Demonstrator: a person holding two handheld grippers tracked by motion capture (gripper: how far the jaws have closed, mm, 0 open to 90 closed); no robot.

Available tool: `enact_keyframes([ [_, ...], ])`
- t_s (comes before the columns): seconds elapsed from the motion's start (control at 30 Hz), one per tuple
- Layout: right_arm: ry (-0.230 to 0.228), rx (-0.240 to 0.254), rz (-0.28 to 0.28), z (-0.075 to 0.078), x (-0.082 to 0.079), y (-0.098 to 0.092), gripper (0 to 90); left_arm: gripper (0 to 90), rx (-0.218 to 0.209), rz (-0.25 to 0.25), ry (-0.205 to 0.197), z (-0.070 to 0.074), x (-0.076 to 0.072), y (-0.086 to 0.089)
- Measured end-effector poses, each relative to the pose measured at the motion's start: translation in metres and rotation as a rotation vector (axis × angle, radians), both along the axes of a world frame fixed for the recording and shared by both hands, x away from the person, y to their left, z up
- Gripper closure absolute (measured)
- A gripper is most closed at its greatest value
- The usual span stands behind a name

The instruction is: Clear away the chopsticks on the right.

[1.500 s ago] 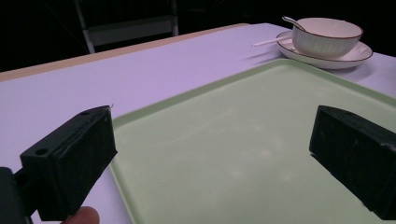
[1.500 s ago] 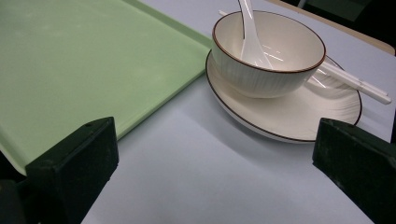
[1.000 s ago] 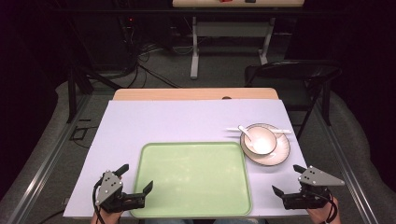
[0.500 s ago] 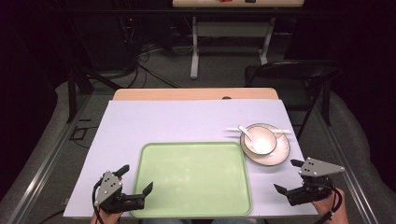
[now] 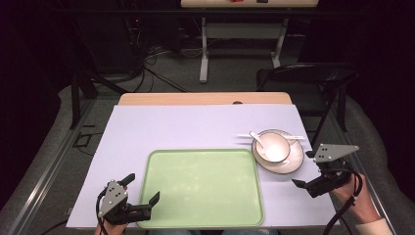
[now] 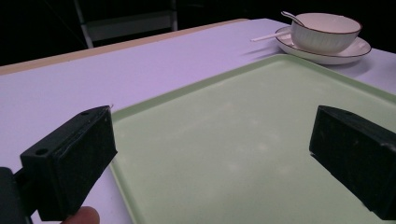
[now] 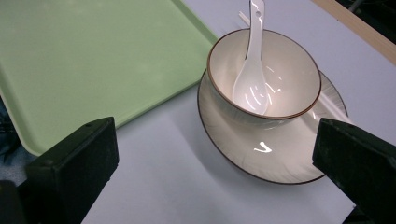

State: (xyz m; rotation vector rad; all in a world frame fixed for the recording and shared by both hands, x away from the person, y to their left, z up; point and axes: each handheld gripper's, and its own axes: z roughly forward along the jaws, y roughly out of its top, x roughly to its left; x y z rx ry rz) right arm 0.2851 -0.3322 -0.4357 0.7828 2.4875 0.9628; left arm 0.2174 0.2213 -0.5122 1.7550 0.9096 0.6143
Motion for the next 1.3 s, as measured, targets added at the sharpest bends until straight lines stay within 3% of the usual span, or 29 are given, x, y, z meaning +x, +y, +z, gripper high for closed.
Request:
enact_keyframes([
  [0.2, 0.001, -0.03, 0.031, 0.013, 0.024, -0.004, 0.0, 0.3, 0.005, 0.002, 0.001, 0.0, 0.0, -0.001],
  [0.5, 0.049, -0.089, 0.068, 0.026, 0.064, -0.009, 0.0, 0.3, 0.005, 0.002, 0.0, 0.0, 0.0, -0.001],
  [0.83, 0.119, -0.137, 0.077, 0.03, 0.106, -0.02, 0.0, 0.3, 0.003, 0.0, 0.0, 0.0, 0.0, -0.001],
  [1.3, 0.183, -0.18, 0.1, 0.03, 0.145, -0.014, 0.0, 0.3, -0.001, -0.004, -0.003, 0.0, 0.0, -0.001],
])
